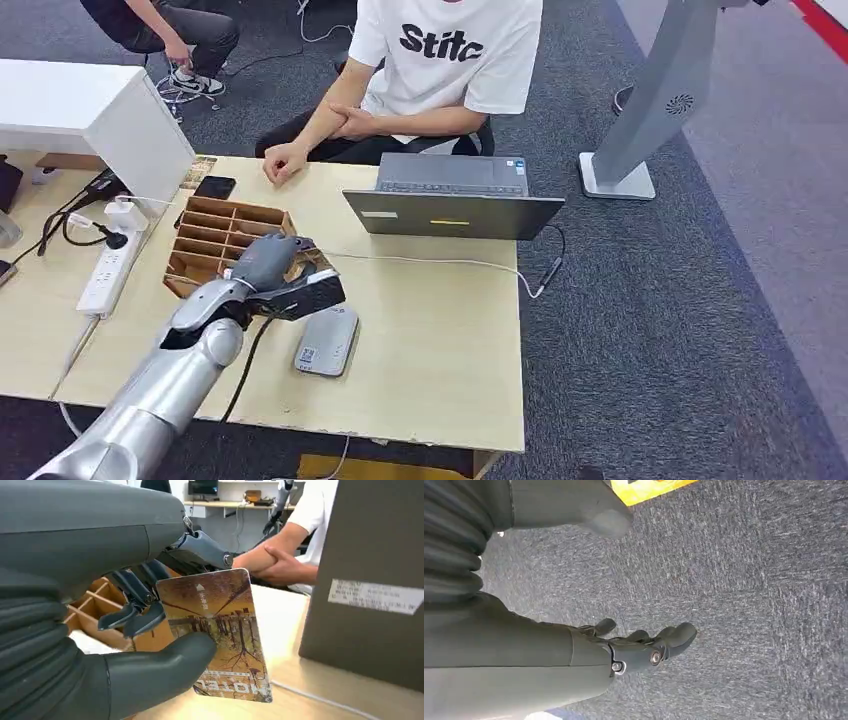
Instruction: Pass the card to the sensor for recognition and then transmit it.
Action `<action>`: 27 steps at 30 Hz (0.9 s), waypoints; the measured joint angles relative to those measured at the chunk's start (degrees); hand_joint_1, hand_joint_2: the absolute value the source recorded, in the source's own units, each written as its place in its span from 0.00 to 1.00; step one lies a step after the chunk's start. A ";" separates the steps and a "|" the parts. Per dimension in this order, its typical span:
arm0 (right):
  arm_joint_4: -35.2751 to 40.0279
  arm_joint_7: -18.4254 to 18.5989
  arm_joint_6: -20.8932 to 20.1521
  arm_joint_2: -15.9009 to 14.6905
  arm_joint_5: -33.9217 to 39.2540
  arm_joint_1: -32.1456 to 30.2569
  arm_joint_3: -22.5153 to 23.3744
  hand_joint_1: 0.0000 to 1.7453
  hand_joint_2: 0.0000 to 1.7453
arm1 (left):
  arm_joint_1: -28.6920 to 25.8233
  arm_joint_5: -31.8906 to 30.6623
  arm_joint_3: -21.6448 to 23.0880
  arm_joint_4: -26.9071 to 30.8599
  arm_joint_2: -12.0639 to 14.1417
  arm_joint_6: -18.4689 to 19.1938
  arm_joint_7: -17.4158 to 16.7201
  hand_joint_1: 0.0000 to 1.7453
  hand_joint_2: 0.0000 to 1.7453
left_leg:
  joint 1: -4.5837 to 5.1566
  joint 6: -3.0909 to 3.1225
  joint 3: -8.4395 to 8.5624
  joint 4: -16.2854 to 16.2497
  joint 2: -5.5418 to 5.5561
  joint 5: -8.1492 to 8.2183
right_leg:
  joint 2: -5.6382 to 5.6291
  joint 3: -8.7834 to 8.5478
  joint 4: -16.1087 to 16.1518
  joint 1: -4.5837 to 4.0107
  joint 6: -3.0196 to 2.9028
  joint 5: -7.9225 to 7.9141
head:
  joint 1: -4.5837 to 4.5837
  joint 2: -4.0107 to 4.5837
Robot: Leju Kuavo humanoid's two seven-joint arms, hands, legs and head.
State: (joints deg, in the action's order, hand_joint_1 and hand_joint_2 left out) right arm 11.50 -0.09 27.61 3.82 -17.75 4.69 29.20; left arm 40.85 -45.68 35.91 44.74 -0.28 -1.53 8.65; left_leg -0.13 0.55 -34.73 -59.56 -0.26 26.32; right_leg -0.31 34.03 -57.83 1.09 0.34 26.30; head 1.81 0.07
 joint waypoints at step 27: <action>0.00 1.11 0.09 0.33 -1.66 0.23 0.00 0.00 1.00 | -0.92 2.03 2.04 -4.64 -0.22 9.82 2.89 1.00 1.00 | 0.00 0.00 0.00 0.00 0.01 0.00 | 0.00 0.00 0.00 0.00 0.00 0.00 | -0.02 0.00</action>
State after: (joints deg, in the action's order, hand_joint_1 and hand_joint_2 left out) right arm 11.50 1.03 27.69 4.15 -19.41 4.92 29.20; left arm 39.92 -43.65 37.94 40.11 -0.50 8.29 11.54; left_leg -0.13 0.55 -34.73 -59.56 -0.25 26.32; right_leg -0.31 34.03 -57.83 1.09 0.34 26.30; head 1.79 0.07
